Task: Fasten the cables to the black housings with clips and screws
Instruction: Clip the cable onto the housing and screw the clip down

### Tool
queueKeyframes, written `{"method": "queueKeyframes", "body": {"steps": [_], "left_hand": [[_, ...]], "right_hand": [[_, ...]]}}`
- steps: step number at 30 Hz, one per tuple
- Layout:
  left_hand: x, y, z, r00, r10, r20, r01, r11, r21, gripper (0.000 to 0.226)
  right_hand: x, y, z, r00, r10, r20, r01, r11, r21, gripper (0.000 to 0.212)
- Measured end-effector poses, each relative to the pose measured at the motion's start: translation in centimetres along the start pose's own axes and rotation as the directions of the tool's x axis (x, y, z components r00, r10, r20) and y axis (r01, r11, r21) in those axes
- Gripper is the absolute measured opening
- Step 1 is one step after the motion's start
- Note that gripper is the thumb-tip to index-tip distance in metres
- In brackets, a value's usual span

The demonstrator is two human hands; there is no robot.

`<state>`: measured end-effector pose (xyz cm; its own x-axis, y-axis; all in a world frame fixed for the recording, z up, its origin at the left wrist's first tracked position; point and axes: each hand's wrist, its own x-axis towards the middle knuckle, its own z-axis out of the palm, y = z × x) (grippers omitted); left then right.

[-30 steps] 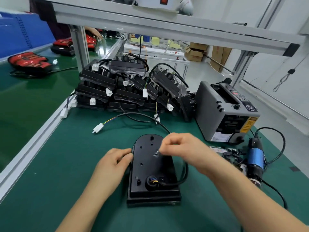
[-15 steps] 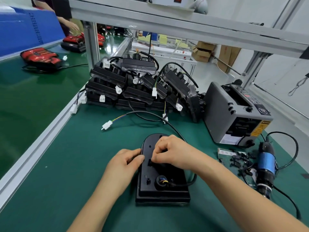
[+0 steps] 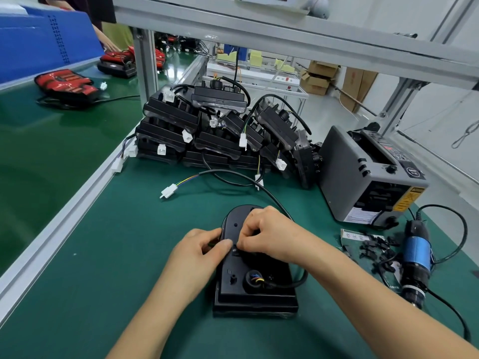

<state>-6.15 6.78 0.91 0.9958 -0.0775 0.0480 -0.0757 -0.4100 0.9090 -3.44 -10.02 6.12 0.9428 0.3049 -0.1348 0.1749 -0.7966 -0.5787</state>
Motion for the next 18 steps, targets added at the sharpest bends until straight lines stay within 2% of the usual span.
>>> {"method": "queueKeyframes", "body": {"steps": [3,6,15,17,18], "left_hand": [[-0.2,0.4,0.1,1.0,0.002,0.023,-0.004,0.998,0.058,0.011],[-0.3,0.6,0.1,0.999,-0.025,0.034,0.022,0.997,0.07,0.016],[-0.5,1.6,0.0,0.994,-0.075,0.085,0.076,0.997,-0.007,0.029],[-1.0,1.4,0.0,0.998,-0.029,0.053,0.026,0.998,0.049,0.034],[-1.5,1.3,-0.1,0.999,0.047,0.027,-0.05,0.99,0.131,0.037]], "right_hand": [[0.0,0.0,0.0,1.0,-0.002,-0.012,0.002,0.999,-0.034,0.026],[-0.1,-0.2,0.0,1.0,-0.001,-0.013,0.0,0.997,-0.071,0.024],[-0.3,-0.4,-0.3,1.0,0.01,-0.005,-0.011,0.987,-0.159,0.021],[-0.6,-0.2,-0.4,1.0,0.001,-0.026,-0.004,0.993,-0.12,0.018],[-0.9,0.0,-0.5,0.999,-0.002,-0.041,-0.002,0.995,-0.103,0.016]]}}
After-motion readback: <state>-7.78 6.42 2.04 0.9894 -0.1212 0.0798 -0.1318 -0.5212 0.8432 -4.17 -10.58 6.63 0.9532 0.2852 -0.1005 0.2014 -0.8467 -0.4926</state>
